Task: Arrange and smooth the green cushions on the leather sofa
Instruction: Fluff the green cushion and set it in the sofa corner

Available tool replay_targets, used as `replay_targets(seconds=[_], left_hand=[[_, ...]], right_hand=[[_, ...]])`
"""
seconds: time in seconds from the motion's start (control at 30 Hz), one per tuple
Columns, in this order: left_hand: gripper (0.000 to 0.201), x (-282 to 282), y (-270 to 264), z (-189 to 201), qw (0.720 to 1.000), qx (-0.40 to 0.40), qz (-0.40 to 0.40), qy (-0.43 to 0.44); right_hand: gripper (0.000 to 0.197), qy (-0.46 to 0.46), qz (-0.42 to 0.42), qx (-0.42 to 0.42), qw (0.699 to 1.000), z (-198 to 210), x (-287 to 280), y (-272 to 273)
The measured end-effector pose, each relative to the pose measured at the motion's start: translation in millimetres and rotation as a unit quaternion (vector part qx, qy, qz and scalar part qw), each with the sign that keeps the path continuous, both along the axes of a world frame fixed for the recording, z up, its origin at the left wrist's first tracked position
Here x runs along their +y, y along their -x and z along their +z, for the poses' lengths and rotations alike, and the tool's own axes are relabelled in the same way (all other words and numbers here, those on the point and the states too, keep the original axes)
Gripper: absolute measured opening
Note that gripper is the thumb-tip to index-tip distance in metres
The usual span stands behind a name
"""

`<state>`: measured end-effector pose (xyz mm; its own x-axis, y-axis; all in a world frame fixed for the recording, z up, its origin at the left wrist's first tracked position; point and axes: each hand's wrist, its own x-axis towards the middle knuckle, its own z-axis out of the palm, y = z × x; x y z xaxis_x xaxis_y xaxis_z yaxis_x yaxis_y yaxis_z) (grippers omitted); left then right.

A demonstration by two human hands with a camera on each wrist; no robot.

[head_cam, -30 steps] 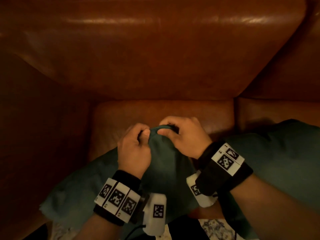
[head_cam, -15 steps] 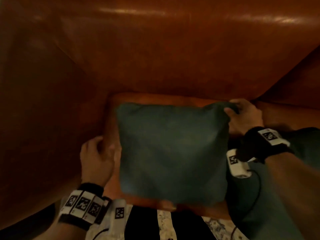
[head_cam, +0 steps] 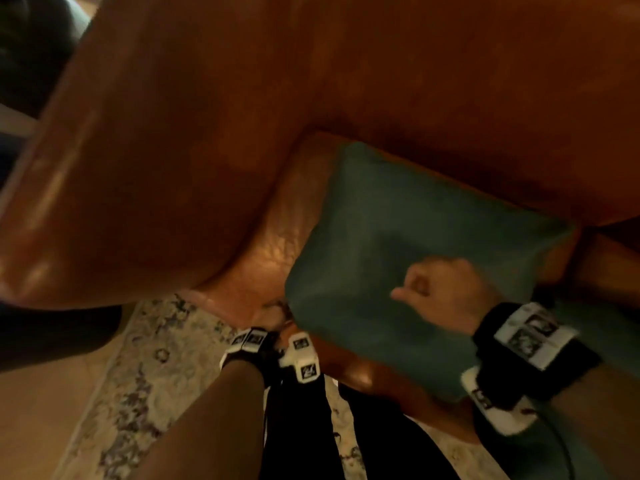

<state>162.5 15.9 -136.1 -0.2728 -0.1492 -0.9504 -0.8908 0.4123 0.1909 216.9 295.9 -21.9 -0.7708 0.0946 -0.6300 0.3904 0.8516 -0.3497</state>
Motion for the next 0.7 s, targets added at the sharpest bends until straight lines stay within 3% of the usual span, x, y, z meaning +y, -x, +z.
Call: replay_targets(seconds=[0.07,0.1,0.17,0.23,0.3,0.4,0.47,0.5,0.6,0.63,0.7], left_hand=[[0.034,5.6,8.3,0.8,0.990,0.000,-0.140,-0.009],[0.033,4.8,9.9,-0.7,0.979,0.038,-0.199,0.001],[0.025,12.4,13.7,7.0,0.958,0.076,-0.274,-0.027],[0.021,17.6,13.8,11.5,0.948,0.127,-0.286,-0.063],[0.038,17.0,7.8,3.0,0.934,0.123,-0.325,-0.087],[0.048,12.3,-3.7,-8.7,0.893,0.122,-0.433,-0.004],[0.050,18.7,-11.9,3.3,0.873,0.135,-0.469,0.023],[0.050,20.5,-13.6,8.7,0.875,0.150,-0.461,0.003],[0.038,13.9,-21.3,25.7,0.920,0.149,-0.349,-0.095],[0.031,8.4,-22.7,28.3,0.936,0.182,-0.285,-0.096],[0.018,-6.1,-25.5,27.3,0.963,0.263,-0.049,-0.031]], right_hand=[[0.044,0.000,0.059,-0.059,0.997,-20.6,-32.1,5.8],[0.049,-0.024,0.084,-0.072,0.994,-29.4,-41.3,8.7],[0.054,-0.091,0.123,-0.082,0.985,-37.3,-50.4,14.6],[0.056,-0.126,0.120,-0.078,0.982,-38.0,-52.0,18.4],[0.054,-0.128,0.106,-0.080,0.983,-38.3,-51.5,18.4],[0.049,-0.119,0.103,-0.111,0.981,-38.1,-53.5,14.2],[0.046,-0.124,0.108,-0.118,0.979,-39.2,-53.9,12.5],[0.045,-0.122,0.102,-0.114,0.981,-40.3,-52.4,12.3],[0.045,-0.114,0.075,-0.094,0.986,-41.2,-45.2,9.9],[0.045,-0.114,0.062,-0.082,0.988,-41.4,-40.9,8.1],[0.044,-0.123,0.017,-0.054,0.991,-41.0,-34.0,9.8]])
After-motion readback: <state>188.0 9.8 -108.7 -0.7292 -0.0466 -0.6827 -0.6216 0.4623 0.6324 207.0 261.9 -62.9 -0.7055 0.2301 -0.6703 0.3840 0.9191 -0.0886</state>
